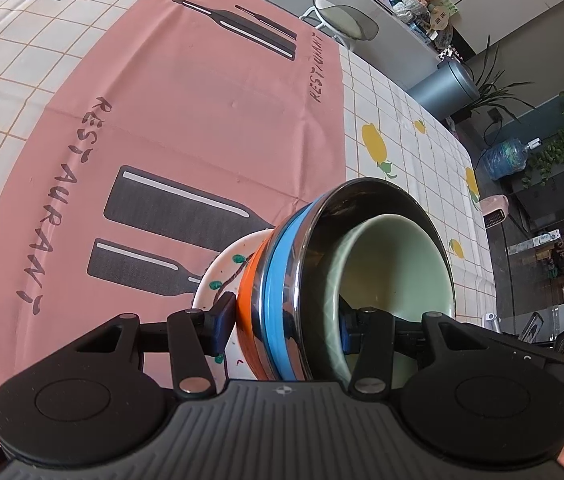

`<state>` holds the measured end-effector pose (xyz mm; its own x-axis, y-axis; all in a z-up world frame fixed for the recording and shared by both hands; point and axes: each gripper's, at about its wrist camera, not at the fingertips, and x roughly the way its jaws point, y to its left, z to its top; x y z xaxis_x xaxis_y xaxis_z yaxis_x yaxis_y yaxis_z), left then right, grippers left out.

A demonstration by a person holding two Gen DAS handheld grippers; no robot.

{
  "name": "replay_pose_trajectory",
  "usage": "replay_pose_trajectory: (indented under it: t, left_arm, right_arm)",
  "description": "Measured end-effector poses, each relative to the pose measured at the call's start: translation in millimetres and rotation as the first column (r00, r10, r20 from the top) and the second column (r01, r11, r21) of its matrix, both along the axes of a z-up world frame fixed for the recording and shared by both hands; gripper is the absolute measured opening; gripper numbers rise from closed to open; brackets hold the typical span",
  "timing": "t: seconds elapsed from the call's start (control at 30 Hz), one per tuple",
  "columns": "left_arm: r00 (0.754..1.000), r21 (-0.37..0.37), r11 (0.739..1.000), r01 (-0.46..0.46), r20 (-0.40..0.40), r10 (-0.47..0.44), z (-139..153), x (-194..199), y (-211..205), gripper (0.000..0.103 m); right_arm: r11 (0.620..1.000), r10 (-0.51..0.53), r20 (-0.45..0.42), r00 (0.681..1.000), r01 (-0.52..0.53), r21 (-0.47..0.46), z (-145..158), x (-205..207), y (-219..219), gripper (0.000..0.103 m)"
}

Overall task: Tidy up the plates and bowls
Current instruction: 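Lift the bowl stack with both grippers and carry it onto the plates, then open both grippers to release the bowl stack and withdraw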

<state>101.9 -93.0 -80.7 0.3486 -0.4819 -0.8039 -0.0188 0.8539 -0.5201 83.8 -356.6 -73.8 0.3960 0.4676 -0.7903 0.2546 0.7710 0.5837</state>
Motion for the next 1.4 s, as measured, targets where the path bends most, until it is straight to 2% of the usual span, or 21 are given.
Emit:
replay_pose_trajectory:
  t: [0.2,0.5,0.57,0.63,0.83,0.97,1.1,1.17,1.23,1.37,1.4]
  left_arm:
    - [0.999,0.033,0.999,0.026,0.019,-0.027,7,1,-2,0.056]
    - [0.996,0.038,0.999,0.025,0.08,-0.028,27,-1,3,0.069]
    - [0.995,0.062,0.998,0.026,0.096,-0.032,34,-2,4,0.069]
    - [0.992,0.095,0.995,0.034,0.119,-0.045,43,-4,5,0.069]
    - [0.972,0.174,0.98,0.101,0.192,-0.134,77,-19,13,0.069]
    - [0.941,0.271,0.956,0.116,0.276,-0.193,100,-39,15,0.069]
    - [0.876,0.361,0.928,0.089,0.416,-0.246,118,-68,18,0.069]
    - [0.835,0.396,0.916,0.065,0.482,-0.267,125,-85,20,0.069]
    - [0.807,0.421,0.906,0.047,0.518,-0.283,130,-98,21,0.069]
    - [0.78,0.449,0.893,0.03,0.549,-0.302,137,-123,25,0.07]
    - [0.775,0.454,0.891,0.02,0.555,-0.301,138,-128,26,0.073]
  right_arm:
    - [1.0,0.009,0.006,1.0,-0.009,-0.024,5,2,4,0.048]
    - [0.997,0.025,0.034,0.999,-0.023,-0.073,19,4,10,0.061]
    - [0.993,0.036,0.046,0.998,-0.03,-0.112,26,3,13,0.067]
    - [0.983,0.063,0.068,0.996,-0.05,-0.176,35,2,18,0.068]
    - [0.923,0.173,0.154,0.973,-0.106,-0.369,66,-9,38,0.073]
    - [0.872,0.246,0.216,0.945,-0.118,-0.476,87,-25,53,0.074]
    - [0.833,0.306,0.288,0.907,-0.11,-0.542,105,-44,66,0.075]
    - [0.823,0.336,0.33,0.882,-0.105,-0.558,113,-55,72,0.081]
    - [0.815,0.361,0.369,0.857,-0.098,-0.57,119,-68,77,0.081]
    - [0.82,0.375,0.437,0.818,-0.073,-0.568,127,-95,82,0.09]
    - [0.825,0.369,0.447,0.814,-0.065,-0.562,127,-100,82,0.091]
